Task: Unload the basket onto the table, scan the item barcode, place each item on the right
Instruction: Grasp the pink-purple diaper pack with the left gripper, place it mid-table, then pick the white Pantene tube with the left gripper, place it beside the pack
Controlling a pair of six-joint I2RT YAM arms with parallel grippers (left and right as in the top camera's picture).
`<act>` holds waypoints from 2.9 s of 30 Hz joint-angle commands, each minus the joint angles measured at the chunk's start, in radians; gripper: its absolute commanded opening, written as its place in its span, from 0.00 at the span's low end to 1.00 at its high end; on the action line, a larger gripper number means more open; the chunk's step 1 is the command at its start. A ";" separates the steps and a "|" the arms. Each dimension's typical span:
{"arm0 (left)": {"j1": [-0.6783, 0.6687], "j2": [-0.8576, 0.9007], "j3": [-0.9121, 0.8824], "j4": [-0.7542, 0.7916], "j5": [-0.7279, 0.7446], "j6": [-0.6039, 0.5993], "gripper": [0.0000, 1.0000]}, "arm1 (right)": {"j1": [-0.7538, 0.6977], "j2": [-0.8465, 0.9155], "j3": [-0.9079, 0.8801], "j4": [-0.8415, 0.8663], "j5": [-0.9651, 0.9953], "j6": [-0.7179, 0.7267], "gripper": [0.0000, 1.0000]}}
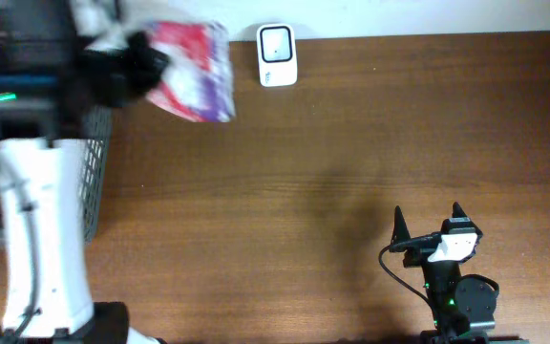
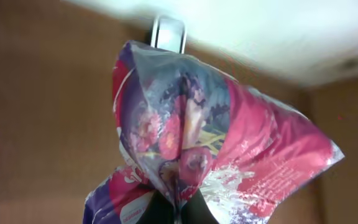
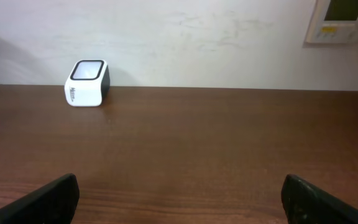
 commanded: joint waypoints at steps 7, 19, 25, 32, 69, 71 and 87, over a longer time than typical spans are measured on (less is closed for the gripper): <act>-0.422 0.352 -0.320 0.266 -0.257 -0.274 0.00 | -0.007 -0.006 -0.008 -0.002 0.006 0.000 0.99; -0.129 0.212 0.274 0.015 -0.264 0.188 0.99 | -0.007 -0.006 -0.008 -0.002 0.006 0.000 0.99; 0.568 0.143 0.265 -0.010 -0.263 0.431 0.94 | -0.007 -0.006 -0.008 -0.002 0.006 0.000 0.99; 0.756 0.220 -0.241 0.102 -0.096 0.657 0.88 | -0.007 -0.006 -0.008 -0.002 0.006 0.001 0.99; 0.637 0.118 0.434 -0.297 0.325 0.304 0.00 | -0.007 -0.006 -0.008 -0.002 0.006 0.000 0.99; 0.491 0.121 0.414 -0.382 0.304 0.347 0.00 | -0.007 -0.006 -0.008 -0.002 0.006 0.000 0.99; -0.278 0.121 -0.871 0.577 -0.202 -0.089 0.00 | -0.007 -0.006 -0.008 -0.002 0.006 0.000 0.99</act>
